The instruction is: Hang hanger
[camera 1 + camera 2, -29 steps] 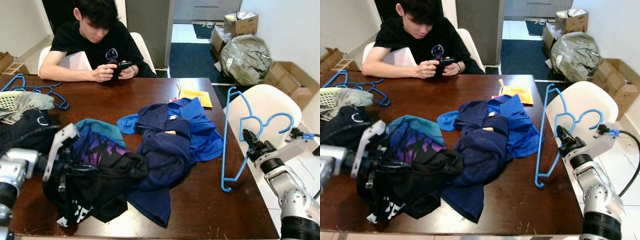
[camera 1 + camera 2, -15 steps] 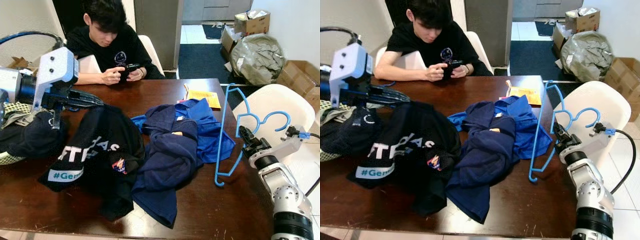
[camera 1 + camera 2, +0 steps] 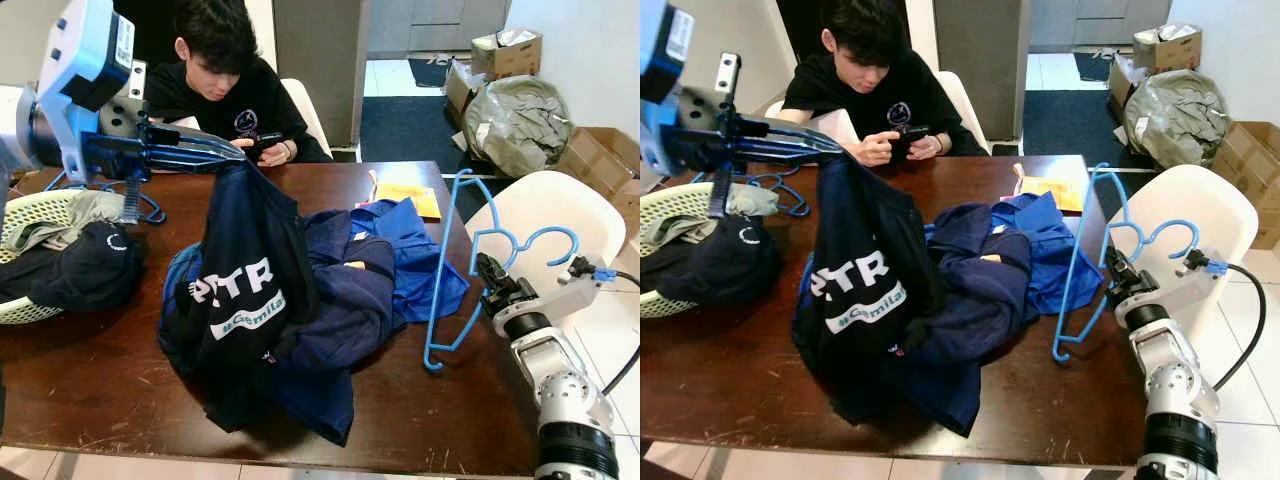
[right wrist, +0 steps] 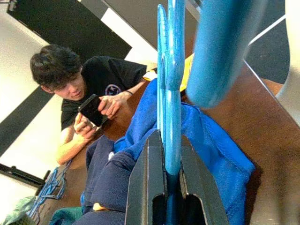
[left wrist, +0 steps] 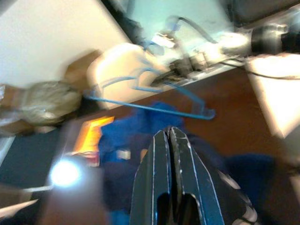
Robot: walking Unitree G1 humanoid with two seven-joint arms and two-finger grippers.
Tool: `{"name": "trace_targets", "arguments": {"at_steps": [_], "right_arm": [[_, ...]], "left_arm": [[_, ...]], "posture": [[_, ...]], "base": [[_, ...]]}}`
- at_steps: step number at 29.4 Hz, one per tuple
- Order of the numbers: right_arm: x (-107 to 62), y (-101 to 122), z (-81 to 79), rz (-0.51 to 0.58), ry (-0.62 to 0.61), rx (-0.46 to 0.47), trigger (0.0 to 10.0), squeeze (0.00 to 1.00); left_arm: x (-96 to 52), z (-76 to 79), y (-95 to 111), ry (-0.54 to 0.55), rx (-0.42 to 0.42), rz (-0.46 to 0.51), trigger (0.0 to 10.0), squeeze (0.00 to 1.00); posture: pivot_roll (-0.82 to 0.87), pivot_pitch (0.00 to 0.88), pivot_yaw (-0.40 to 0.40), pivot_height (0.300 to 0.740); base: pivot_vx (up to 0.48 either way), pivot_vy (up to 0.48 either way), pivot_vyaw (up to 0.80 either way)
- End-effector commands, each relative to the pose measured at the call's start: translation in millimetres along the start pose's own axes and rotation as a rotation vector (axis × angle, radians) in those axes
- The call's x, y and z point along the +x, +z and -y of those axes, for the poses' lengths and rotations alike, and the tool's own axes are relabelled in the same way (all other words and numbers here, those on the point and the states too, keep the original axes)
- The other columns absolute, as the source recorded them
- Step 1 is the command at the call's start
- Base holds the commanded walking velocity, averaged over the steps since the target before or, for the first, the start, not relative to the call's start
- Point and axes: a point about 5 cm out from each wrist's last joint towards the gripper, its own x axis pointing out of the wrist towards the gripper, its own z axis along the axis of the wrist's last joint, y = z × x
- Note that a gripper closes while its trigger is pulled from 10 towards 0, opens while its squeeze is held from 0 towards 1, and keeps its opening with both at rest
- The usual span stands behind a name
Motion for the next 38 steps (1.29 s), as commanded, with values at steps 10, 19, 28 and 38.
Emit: {"name": "trace_targets", "arguments": {"at_steps": [10, 19, 28, 38], "right_arm": [[-1.0, -0.5, 2.0, 0.010, 0.003, 0.016, 10.0, 0.00], [-0.7, -1.7, 2.2, -0.003, 0.007, 0.010, 10.0, 0.00], [-1.6, -1.4, 3.0, -0.008, 0.008, 0.005, 10.0, 0.00], [-2.2, -0.8, 2.3, -0.009, 0.007, 0.004, 10.0, 0.00]], "left_arm": [[39.0, 121.3, -61.3, -0.475, -0.398, -0.175, 0.5, 0.00], [48.2, 165.1, -83.9, -0.572, -0.524, -0.294, 1.5, 0.00], [50.7, 168.2, -91.0, -0.482, -0.498, -0.376, 10.0, 0.00], [62.4, 139.3, -91.7, -0.234, -0.431, -0.307, 10.0, 1.00]], "posture": [[-0.01, 0.028, 0.039, 0.740], [-0.03, 0.030, 0.032, 0.740], [-0.03, 0.029, 0.029, 0.740], [-0.04, 0.038, 0.026, 0.740]], "base": [[0.000, 0.000, 0.00], [0.000, 0.000, 0.00], [0.000, 0.000, 0.00], [0.000, 0.000, 0.00]]}}
